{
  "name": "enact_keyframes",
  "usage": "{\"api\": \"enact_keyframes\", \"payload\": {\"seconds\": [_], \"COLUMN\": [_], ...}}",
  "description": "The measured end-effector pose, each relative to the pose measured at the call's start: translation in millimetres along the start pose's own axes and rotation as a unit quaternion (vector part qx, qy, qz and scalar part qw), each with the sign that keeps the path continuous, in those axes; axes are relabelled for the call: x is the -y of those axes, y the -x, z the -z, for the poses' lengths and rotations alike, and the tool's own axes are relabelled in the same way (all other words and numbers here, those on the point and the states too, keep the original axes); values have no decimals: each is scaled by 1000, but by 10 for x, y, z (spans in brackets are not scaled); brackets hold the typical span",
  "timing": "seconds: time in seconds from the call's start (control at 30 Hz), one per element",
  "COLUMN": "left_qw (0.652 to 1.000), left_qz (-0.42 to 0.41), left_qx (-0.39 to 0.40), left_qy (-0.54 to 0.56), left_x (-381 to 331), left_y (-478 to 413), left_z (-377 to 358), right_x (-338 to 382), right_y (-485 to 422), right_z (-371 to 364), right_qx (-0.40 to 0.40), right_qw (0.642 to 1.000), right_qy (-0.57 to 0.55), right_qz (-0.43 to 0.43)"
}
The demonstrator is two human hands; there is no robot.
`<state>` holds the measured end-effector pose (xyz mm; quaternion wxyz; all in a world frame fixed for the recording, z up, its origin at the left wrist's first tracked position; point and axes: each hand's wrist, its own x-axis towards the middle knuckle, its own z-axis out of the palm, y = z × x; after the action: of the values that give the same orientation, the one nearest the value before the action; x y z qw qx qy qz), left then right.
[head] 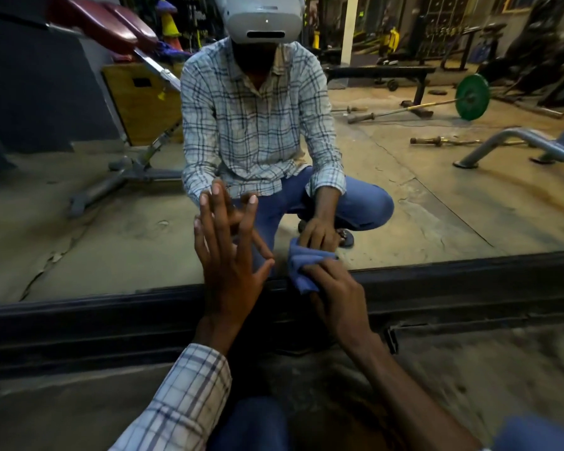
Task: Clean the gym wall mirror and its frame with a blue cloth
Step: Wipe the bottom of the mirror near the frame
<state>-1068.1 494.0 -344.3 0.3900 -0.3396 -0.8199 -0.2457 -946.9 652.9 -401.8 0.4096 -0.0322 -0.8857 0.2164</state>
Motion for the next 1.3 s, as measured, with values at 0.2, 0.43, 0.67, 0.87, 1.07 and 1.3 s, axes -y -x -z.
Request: {"api": "enact_keyframes", "payload": {"seconds": [0.2, 0.43, 0.67, 0.87, 1.07, 1.3], "left_qw": [999, 999, 996, 996, 996, 999], "left_qz": [30, 15, 37, 56, 53, 9], "left_qx": [19, 37, 69, 68, 64, 39], "left_qy": [22, 28, 34, 11, 15, 16], "left_x": [-318, -708, -903, -976, -1098, -1318], "left_y": [137, 154, 54, 70, 85, 76], "left_z": [-105, -173, -169, -246, -281, -396], "right_x": [4, -87, -535, -565, -837, -968], "right_y": [-661, -459, -692, -356, -340, -132], "right_z": [677, 478, 1168, 912, 1108, 1143], "right_qx": [-298, -45, -303, -99, -264, -167], "right_qw": [944, 997, 946, 993, 955, 982], "right_qy": [-97, -32, -75, -51, -82, -59], "right_qz": [-103, 49, -86, 35, -105, -65]}}
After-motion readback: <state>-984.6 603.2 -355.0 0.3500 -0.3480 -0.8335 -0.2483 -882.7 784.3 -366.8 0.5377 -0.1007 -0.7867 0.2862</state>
